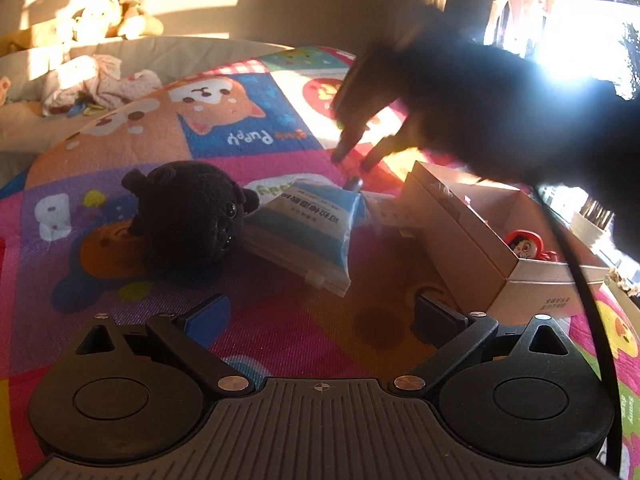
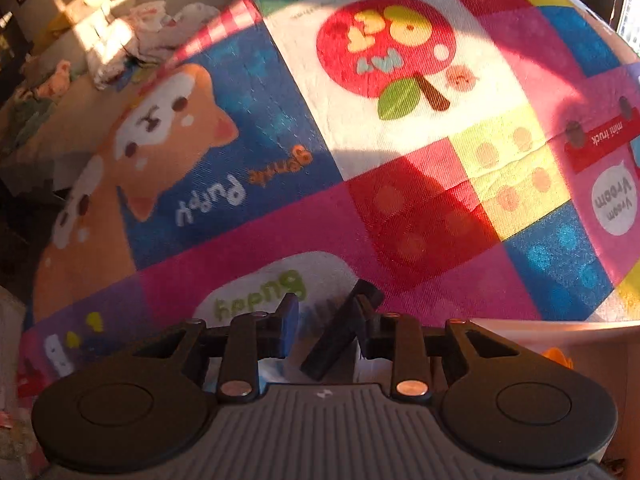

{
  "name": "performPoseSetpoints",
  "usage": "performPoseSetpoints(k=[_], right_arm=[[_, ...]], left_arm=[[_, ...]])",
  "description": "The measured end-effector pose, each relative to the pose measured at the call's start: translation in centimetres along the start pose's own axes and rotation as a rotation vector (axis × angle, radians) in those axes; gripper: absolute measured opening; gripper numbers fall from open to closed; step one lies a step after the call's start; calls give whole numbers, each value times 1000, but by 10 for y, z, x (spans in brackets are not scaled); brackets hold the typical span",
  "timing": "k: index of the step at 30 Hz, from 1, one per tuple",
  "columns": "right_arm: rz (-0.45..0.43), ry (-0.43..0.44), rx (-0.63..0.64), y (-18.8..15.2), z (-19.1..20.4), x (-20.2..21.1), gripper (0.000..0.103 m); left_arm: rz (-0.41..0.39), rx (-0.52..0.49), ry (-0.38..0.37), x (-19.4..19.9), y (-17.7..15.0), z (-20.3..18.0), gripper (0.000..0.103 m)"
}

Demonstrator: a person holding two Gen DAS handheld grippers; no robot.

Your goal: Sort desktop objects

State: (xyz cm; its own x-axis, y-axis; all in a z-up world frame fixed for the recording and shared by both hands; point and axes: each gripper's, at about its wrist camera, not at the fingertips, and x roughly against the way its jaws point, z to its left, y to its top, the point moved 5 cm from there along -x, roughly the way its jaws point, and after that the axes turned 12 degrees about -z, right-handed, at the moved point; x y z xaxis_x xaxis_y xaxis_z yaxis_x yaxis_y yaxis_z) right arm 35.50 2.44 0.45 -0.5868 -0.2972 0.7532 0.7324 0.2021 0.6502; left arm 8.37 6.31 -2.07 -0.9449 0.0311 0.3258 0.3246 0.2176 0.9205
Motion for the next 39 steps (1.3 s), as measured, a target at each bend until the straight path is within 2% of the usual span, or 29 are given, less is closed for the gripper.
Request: performPoseSetpoints(k=[2, 3, 5, 7, 12, 18, 22, 24, 27, 30, 32, 36, 39], right_arm=[[20, -84, 25, -3, -2, -22, 30], [35, -95, 32, -6, -3, -29, 31], [34, -100, 40, -8, -5, -32, 30], [8, -62, 56, -11, -2, -21, 26], [-139, 87, 104, -21, 5, 57, 21], [-262, 204, 140, -50, 0, 157, 21], [-210, 288, 118, -84, -13, 195, 21], [-159, 306, 147, -101, -16, 202, 22], [-149, 273, 144, -105, -22, 196, 23], [-161, 249, 121, -86, -23, 176, 30], [-153, 214, 124, -70, -18, 148, 30], [-120, 69, 127, -35, -10, 74, 29], [-58, -17, 102, -21, -10, 23, 20]], left_arm=[[4, 17, -3, -1, 0, 2, 101], [7, 26, -6, -1, 0, 4, 101], [9, 39, -12, 0, 0, 6, 101], [6, 39, -17, 1, 0, 5, 102], [6, 42, -19, 0, 0, 5, 102], [5, 37, -18, 0, -1, 4, 102], [-5, 1, -28, 3, -1, -2, 102], [29, -22, -70, 4, -4, -10, 102], [55, -62, -128, 6, -9, -24, 102], [46, -121, -140, 8, -12, -35, 102], [52, -108, -140, 7, -13, -33, 102], [71, -46, -137, 3, -13, -24, 102], [72, -27, -142, 4, -13, -23, 102]])
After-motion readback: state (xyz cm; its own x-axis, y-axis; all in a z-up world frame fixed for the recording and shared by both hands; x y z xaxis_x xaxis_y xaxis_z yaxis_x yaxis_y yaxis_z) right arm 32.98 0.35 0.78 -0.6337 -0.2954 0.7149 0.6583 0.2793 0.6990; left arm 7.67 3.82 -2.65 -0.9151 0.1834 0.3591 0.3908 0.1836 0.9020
